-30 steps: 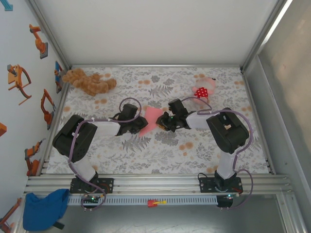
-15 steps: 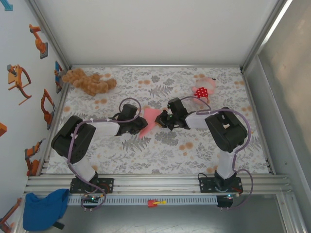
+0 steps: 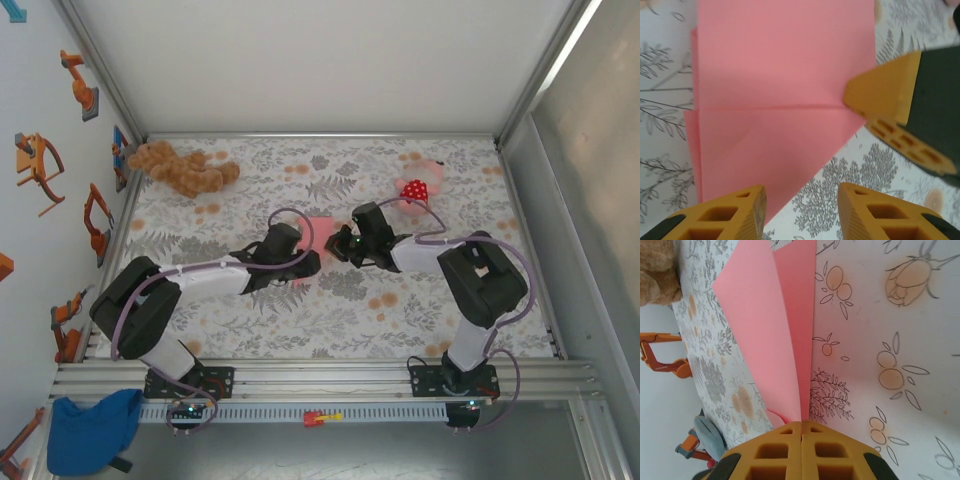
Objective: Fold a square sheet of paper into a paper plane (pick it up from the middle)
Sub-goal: Fold the wing for the fifth time at the center of the table.
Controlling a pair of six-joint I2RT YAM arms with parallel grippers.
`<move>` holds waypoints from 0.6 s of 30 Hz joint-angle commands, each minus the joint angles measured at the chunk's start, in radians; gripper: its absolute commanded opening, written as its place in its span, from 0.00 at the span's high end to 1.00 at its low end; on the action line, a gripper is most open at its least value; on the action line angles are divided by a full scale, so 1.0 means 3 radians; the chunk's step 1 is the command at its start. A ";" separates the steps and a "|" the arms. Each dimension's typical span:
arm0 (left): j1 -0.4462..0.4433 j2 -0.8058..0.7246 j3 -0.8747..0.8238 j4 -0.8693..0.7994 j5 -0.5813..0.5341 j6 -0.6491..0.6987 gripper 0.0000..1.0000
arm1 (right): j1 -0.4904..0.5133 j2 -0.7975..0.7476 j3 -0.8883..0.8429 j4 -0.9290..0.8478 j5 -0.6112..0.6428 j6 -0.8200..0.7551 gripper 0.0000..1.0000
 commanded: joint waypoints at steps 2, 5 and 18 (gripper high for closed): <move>-0.0112 0.0024 0.0022 0.0038 -0.0333 0.0543 0.55 | 0.0016 -0.0197 -0.0123 -0.0090 0.0168 0.0146 1.00; -0.0234 0.0067 0.0025 0.0082 -0.0511 0.0783 0.54 | 0.0017 -0.0228 -0.0132 -0.0150 0.0149 0.0207 1.00; -0.0532 0.0349 0.0155 0.0113 -0.1405 0.1300 0.50 | 0.0016 -0.0243 -0.0068 -0.0224 0.0006 0.0449 1.00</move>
